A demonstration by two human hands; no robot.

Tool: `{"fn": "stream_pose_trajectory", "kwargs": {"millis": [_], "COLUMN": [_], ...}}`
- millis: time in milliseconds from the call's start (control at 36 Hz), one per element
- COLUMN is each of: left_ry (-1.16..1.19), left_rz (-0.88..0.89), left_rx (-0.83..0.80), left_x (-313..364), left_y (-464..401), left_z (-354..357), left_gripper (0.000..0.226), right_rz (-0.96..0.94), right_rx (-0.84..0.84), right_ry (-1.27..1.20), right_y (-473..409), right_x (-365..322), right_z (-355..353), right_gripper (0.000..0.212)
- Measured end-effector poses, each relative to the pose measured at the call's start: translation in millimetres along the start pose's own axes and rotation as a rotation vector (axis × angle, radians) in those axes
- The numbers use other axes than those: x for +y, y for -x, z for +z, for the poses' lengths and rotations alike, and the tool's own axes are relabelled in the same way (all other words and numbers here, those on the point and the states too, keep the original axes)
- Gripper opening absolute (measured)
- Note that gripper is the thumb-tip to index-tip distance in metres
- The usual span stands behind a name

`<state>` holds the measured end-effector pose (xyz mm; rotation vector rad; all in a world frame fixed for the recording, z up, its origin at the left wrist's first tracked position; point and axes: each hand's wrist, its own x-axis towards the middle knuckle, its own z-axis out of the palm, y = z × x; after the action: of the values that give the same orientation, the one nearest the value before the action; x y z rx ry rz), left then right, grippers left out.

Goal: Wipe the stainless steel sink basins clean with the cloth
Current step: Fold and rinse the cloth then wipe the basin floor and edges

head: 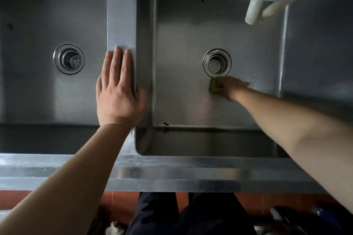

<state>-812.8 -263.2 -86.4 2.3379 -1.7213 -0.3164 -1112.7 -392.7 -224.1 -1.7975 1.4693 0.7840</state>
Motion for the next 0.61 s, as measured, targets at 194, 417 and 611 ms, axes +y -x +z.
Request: {"fn": "stream_pose_trajectory", "kwargs": {"millis": [194, 417, 611], "left_ry": [0.005, 0.001, -0.001], "left_rz": [-0.003, -0.001, 0.005], "left_rx": [-0.011, 0.008, 0.0], "left_x": [3.5, 1.9, 1.1], "left_y": [0.1, 0.1, 0.4], "left_z": [-3.5, -1.6, -1.4], "left_gripper": [0.081, 0.079, 0.079], "right_rz": [-0.154, -0.287, -0.401], "right_rx": [-0.142, -0.33, -0.378], "right_ry": [-0.03, -0.004, 0.036], "right_y": [28.5, 38.4, 34.8], "right_x": [-20.4, -42.7, -70.0], "right_z": [58.2, 85.8, 86.1], "right_gripper": [0.044, 0.047, 0.03]}}
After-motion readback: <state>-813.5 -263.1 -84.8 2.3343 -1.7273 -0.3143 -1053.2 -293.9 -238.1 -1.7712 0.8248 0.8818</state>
